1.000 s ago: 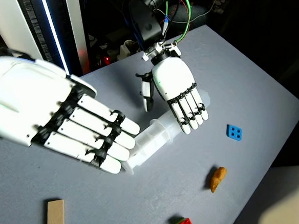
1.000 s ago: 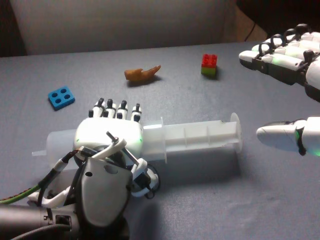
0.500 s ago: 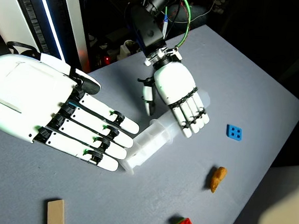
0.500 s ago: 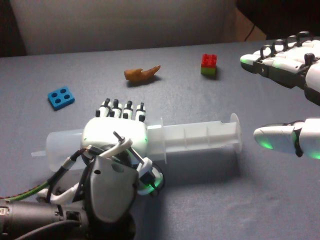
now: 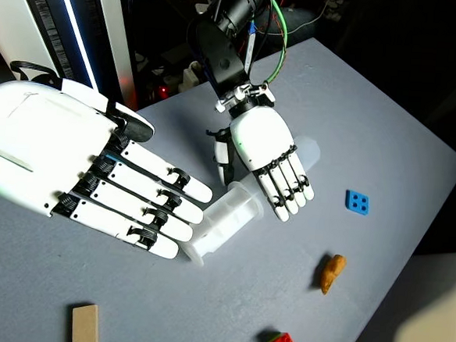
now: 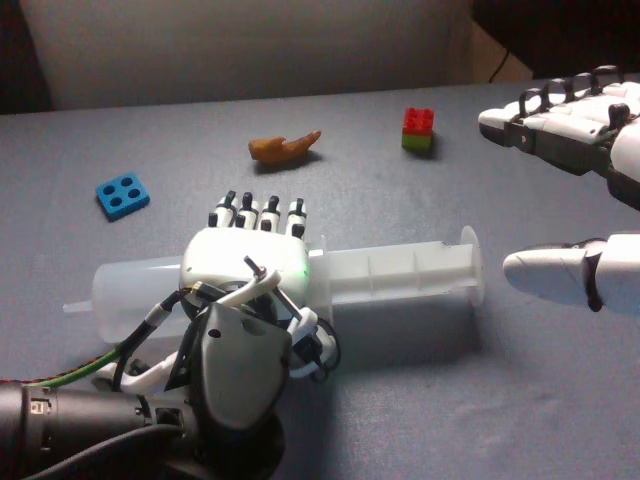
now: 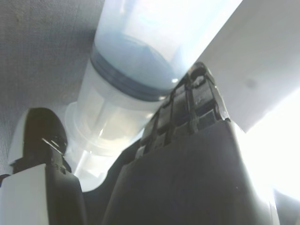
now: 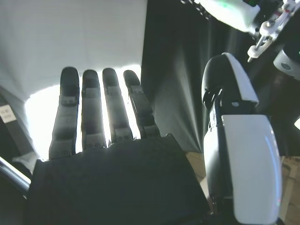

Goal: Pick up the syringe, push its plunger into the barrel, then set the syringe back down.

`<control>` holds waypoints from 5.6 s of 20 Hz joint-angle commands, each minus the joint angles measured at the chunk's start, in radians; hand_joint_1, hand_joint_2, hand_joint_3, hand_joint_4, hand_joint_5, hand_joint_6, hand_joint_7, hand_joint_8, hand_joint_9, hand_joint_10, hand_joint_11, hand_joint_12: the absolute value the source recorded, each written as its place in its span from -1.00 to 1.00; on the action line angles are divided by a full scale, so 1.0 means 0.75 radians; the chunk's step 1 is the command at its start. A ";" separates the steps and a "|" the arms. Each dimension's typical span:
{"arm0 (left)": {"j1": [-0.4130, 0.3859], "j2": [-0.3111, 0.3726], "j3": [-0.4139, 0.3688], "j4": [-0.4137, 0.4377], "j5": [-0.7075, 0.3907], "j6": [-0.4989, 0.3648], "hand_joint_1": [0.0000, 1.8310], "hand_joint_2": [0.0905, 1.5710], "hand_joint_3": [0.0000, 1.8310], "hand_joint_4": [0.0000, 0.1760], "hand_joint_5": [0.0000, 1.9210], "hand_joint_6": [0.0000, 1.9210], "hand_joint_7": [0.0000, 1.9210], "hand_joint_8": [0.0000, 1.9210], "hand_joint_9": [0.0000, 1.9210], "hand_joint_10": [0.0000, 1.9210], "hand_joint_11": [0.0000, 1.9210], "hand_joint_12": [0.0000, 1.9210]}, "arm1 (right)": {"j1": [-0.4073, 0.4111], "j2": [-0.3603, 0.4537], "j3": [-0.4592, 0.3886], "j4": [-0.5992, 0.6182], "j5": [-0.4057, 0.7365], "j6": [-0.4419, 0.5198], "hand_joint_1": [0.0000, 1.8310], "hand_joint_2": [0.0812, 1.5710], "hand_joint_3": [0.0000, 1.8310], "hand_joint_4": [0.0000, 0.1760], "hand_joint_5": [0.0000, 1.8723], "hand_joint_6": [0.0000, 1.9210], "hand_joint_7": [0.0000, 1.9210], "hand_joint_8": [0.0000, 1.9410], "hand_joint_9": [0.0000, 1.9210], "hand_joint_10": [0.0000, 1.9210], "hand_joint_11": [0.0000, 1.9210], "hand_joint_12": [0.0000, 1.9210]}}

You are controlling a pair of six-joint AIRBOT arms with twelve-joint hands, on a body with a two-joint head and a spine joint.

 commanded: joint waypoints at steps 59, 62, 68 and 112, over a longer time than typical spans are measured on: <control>-0.006 0.267 0.126 0.942 0.621 -0.574 0.50 0.43 -1.00 -1.00 -0.10 0.03 -0.11 0.26 -0.07 0.39 -0.12 0.37 | -0.074 -0.075 -0.165 0.589 0.713 0.413 -0.61 0.39 -1.00 -1.00 -0.85 -1.00 -0.86 -1.00 -0.86 -1.00 -1.00 -0.38; -0.051 0.287 0.132 0.942 0.658 -0.568 0.50 0.42 -1.00 -1.00 -0.08 0.00 -0.11 0.24 -0.06 0.38 -0.10 0.36 | -0.072 -0.093 -0.164 0.649 0.728 0.423 -0.61 0.39 -1.00 -1.00 -0.86 -1.00 -0.87 -1.00 -0.86 -1.00 -1.00 -0.35; -0.087 0.316 0.131 0.941 0.701 -0.562 0.60 0.41 -1.00 -1.00 -0.11 -0.04 -0.14 0.24 -0.07 0.31 -0.12 0.58 | -0.140 -0.209 -0.162 0.666 0.948 0.496 -0.61 0.39 -1.00 -1.00 -0.86 -0.99 -0.88 -1.00 -0.87 -1.00 -1.00 -0.41; -0.149 0.435 0.095 1.062 0.775 -0.736 0.62 0.42 -1.00 -1.00 -0.16 -0.03 -0.13 0.23 -0.07 0.30 -0.13 0.64 | 0.035 -0.705 0.046 0.906 0.727 0.821 -0.63 0.40 -1.00 -1.00 -0.85 -0.99 -0.87 -1.00 -0.86 -0.99 -1.00 -0.30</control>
